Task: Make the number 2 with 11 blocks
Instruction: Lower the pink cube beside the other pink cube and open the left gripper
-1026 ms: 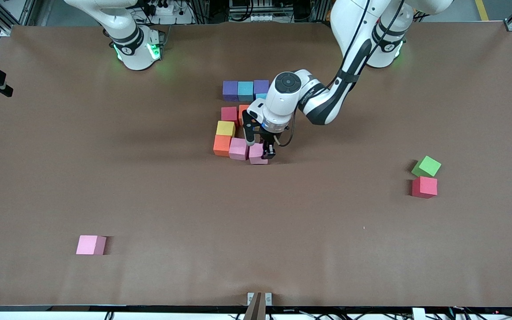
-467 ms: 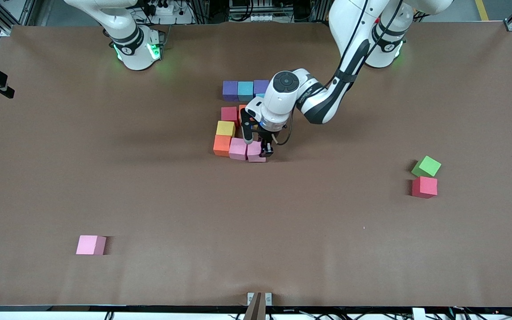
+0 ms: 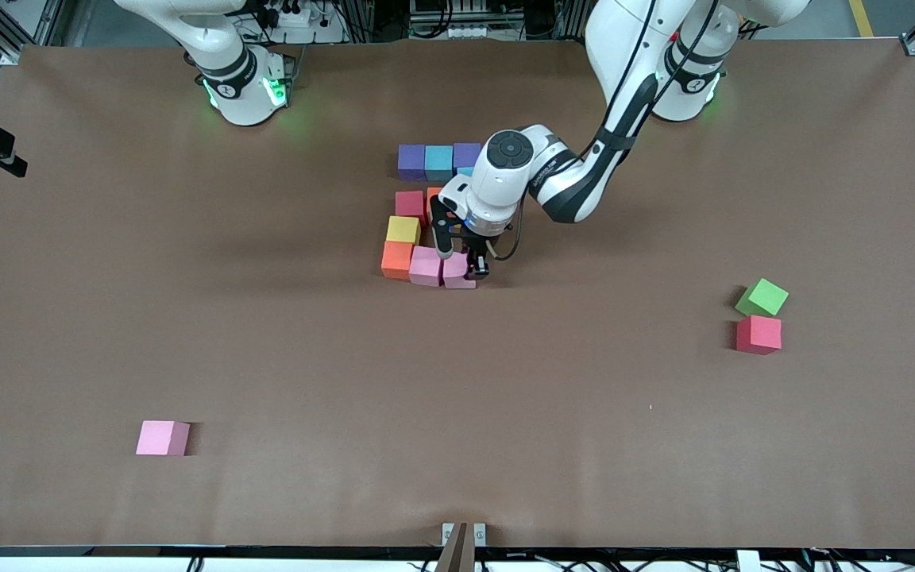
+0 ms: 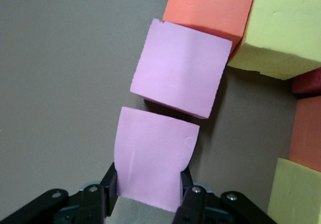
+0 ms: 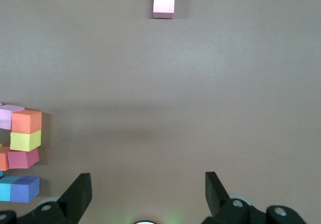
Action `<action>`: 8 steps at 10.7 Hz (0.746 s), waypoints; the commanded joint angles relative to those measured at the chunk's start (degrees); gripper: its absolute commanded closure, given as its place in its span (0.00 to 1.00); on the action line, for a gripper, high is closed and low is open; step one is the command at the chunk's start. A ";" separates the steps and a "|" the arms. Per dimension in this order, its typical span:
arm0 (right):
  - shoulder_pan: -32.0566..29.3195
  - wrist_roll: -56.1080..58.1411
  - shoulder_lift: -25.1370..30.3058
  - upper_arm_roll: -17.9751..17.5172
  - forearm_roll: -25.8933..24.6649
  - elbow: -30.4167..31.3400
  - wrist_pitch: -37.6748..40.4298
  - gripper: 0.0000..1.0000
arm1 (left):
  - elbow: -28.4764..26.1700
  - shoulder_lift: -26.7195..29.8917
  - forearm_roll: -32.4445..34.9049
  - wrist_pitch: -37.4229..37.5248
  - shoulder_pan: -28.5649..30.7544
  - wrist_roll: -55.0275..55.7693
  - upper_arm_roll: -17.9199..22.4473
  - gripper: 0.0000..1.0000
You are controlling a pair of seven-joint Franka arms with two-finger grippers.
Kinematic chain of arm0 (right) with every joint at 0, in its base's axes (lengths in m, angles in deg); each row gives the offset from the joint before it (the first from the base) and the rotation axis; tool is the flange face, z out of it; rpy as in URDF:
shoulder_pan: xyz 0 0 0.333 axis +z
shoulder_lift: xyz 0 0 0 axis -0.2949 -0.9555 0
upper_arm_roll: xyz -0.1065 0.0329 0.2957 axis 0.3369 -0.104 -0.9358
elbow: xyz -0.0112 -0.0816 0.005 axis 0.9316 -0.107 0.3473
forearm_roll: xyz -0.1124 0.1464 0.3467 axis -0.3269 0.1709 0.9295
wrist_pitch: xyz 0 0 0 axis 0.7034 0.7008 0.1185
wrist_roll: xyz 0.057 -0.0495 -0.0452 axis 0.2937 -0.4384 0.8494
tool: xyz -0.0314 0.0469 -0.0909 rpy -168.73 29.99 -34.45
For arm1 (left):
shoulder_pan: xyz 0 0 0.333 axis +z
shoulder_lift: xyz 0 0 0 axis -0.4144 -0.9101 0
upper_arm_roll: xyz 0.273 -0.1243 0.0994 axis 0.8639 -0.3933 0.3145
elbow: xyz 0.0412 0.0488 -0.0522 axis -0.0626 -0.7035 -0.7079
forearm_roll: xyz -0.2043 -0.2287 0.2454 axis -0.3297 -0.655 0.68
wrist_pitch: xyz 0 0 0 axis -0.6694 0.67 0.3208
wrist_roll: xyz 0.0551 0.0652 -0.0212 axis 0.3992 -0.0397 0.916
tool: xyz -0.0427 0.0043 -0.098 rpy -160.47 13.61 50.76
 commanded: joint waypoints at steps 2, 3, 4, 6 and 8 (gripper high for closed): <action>-0.73 -0.43 -0.78 -0.43 0.91 -1.62 0.49 0.00 | -0.15 0.02 -1.15 -0.20 -0.05 4.62 -1.20 0.00; -0.73 -0.43 -0.78 -0.43 0.91 -1.62 0.49 0.00 | -0.33 0.46 -1.15 0.24 -0.05 6.03 -1.47 0.00; -0.73 -0.43 -0.78 -0.43 0.91 -1.62 0.49 0.00 | -0.59 0.72 -1.15 0.77 0.04 7.61 -2.34 0.00; -0.73 -0.43 -0.78 -0.43 0.91 -1.62 0.49 0.00 | -0.68 1.51 -1.15 2.35 -0.05 10.34 -2.79 0.00; -0.64 -0.43 -0.87 -0.43 0.91 -1.62 0.49 0.00 | -1.21 3.96 -1.15 6.11 0.04 12.35 -4.18 0.00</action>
